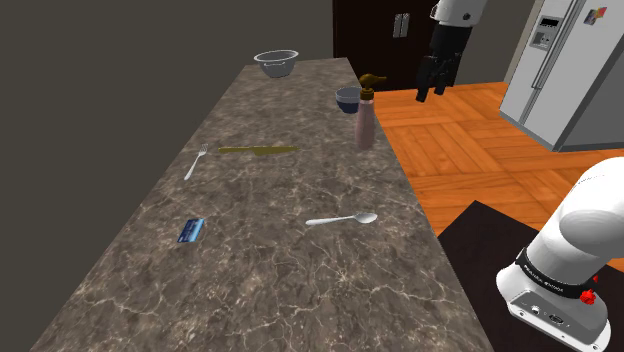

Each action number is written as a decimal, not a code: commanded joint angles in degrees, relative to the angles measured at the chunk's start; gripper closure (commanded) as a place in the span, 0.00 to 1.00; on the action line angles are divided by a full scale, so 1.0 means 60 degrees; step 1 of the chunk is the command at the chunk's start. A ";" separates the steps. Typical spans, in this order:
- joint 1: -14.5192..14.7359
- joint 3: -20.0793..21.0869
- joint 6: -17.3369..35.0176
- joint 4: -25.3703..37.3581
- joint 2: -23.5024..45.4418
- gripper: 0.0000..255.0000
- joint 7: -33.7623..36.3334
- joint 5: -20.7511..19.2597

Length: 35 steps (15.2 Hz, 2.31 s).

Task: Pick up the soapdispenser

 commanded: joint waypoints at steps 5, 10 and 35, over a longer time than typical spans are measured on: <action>0.0064 -0.0319 0.0247 0.2023 0.2290 0.00 -0.0810 -0.0168; 0.0088 -0.0506 0.0078 0.4113 0.4217 0.00 -0.1427 -0.0173; -0.0022 -0.0614 0.0070 0.7396 0.7483 1.00 -0.2343 -0.0037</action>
